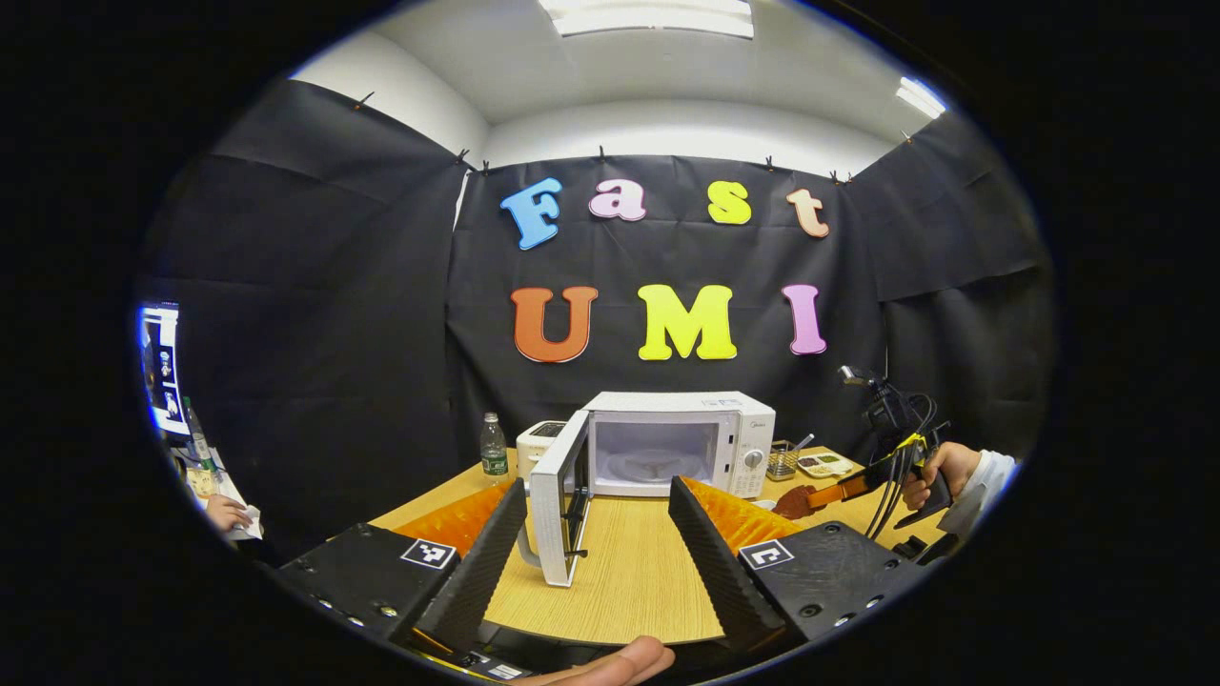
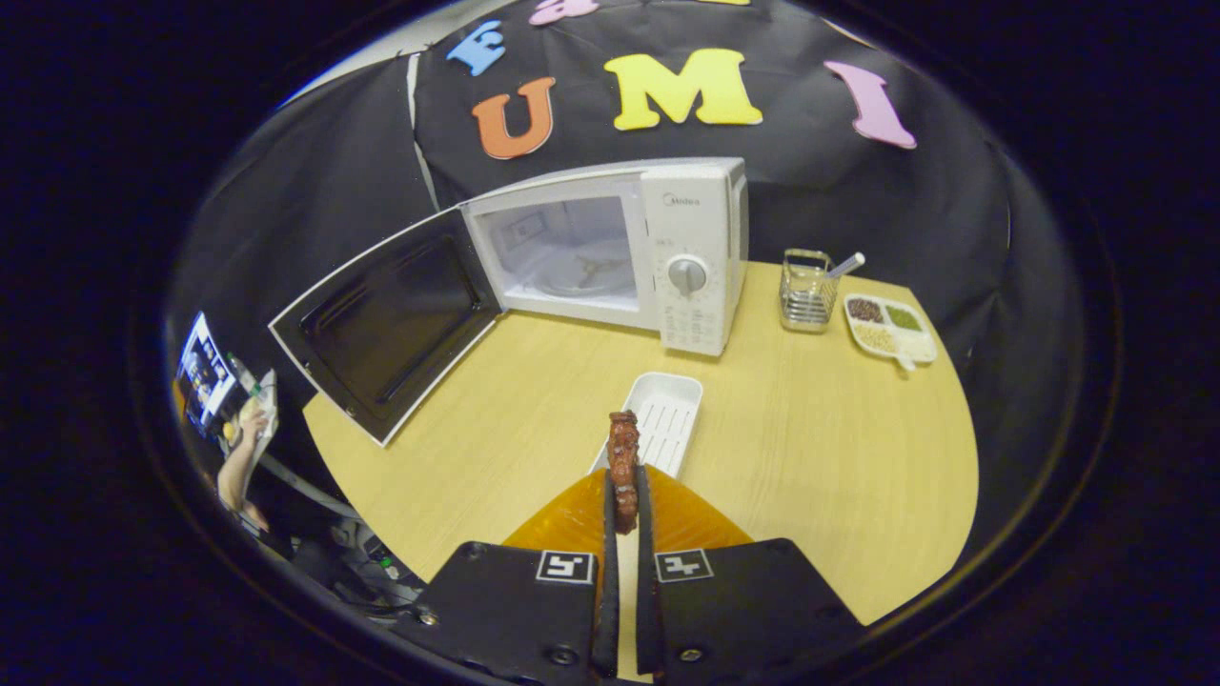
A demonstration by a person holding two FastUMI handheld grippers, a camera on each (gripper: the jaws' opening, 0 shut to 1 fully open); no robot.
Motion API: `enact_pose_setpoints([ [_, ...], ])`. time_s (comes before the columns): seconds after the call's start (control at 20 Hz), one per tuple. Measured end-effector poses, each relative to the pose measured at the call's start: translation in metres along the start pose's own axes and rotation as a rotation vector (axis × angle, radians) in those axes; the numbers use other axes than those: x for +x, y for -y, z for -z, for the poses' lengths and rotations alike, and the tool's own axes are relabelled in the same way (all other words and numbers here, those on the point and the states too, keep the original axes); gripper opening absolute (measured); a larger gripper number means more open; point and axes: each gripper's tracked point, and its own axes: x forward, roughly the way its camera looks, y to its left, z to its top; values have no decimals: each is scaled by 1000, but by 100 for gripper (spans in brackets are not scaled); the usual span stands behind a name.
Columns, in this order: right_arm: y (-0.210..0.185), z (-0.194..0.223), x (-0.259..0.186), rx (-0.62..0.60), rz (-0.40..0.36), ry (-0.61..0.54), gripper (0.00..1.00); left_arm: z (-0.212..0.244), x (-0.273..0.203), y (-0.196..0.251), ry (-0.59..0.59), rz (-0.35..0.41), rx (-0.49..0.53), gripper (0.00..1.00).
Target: Open the microwave oven with the left hand, put the food in, and close the microwave oven.
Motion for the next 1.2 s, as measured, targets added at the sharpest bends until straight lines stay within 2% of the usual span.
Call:
enact_pose_setpoints([
  [0.35, -73, -40, -15, -239, 132, 237, 10, 6, -2, -5, 2, 10, -2, 92],
  [0.5, -112, -53, 0, -257, 126, 302, 11, 8, 0, -6, -2, 17, 2, 92],
  [0.55, -122, -57, 9, -250, 124, 316, 2, 9, 2, -7, -1, 18, 4, 92],
  [0.6, -129, -62, 18, -239, 127, 330, 2, 7, 1, -8, 2, 19, 7, 92],
  [0.7, -139, -74, 44, -199, 132, 355, 2, 6, 4, -10, 16, 24, 5, 92],
  [0.75, -142, -82, 59, -164, 135, 364, 10, 5, 5, -10, 21, 29, 2, 92],
  [1.0, -130, -121, 146, 124, 187, 384, 10, 5, 22, -26, 32, 29, -15, 92],
  [1.05, -127, -130, 162, 188, 192, 391, 2, 6, 25, -31, 33, 23, -8, 92],
  [1.1, -123, -142, 181, 242, 203, 409, 10, 7, 28, -36, 30, 16, 1, 92],
  [1.2, -116, -161, 216, 330, 222, 446, 10, 12, 35, -43, 20, 3, 14, 92],
])
